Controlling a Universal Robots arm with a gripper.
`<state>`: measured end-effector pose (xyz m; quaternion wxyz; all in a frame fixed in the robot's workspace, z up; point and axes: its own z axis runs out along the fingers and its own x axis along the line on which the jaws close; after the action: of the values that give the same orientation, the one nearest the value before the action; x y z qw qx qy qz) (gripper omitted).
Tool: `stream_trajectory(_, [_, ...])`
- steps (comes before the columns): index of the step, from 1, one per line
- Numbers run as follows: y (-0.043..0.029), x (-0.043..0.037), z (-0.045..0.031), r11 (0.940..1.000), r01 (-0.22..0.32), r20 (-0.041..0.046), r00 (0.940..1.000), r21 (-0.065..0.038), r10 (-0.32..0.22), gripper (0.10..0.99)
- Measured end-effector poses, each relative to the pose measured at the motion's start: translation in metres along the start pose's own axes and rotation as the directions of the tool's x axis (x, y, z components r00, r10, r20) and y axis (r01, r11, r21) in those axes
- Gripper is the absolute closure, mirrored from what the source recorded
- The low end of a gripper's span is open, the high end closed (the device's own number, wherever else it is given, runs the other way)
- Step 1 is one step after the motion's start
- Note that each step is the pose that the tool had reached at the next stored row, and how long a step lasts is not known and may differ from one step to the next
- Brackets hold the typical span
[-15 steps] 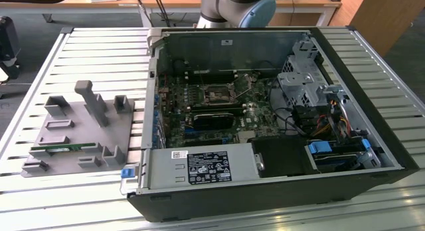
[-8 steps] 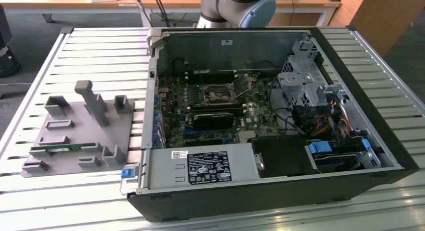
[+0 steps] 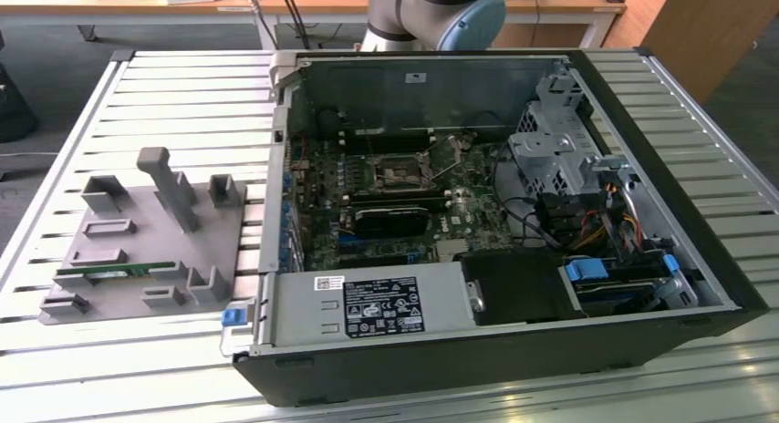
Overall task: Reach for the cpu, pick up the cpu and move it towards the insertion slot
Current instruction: 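Pick up the cpu and move it towards the insertion slot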
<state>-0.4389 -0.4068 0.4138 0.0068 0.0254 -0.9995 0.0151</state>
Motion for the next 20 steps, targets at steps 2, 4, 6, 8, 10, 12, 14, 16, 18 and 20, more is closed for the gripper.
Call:
stream_trajectory(2, [0.0, -0.0002, -0.0046, 1.0, 0.0, -0.0001, 1.0, 0.0, 0.0, 0.545])
stream_trajectory(4, [-0.0003, -0.0024, -0.0071, 1.0, 0.0, -0.0001, 1.0, 0.0, 0.0, 0.545])
stream_trajectory(6, [-0.0005, -0.0068, -0.0085, 1.0, 0.0, -0.0025, 1.0, 0.0, 0.0, 0.545])
stream_trajectory(8, [-0.0008, -0.0121, -0.0093, 1.0, 0.0, -0.0058, 1.0, 0.0, 0.0, 0.545])
stream_trajectory(10, [-0.0011, -0.0175, -0.0101, 1.0, 0.0, -0.0092, 1.0, 0.0, 0.0, 0.545])
stream_trajectory(12, [-0.0014, -0.0228, -0.0108, 1.0, 0.0, -0.0128, 0.9999, 0.0, 0.0, 0.545])
stream_trajectory(14, [-0.0019, -0.0305, -0.0116, 1.0, 0.001, -0.0184, 0.9998, -0.001, -0.001, 0.545])
stream_trajectory(16, [-0.0021, -0.0354, -0.0122, 1.0, 0.001, -0.0223, 0.9998, -0.001, -0.001, 0.545])
stream_trajectory(18, [-0.0024, -0.04, -0.0127, 1.0, 0.001, -0.0266, 0.9996, -0.001, -0.001, 0.545])
stream_trajectory(20, [-0.0026, -0.0443, -0.013, 1.0, 0.001, -0.0305, 0.9995, -0.001, -0.001, 0.545])
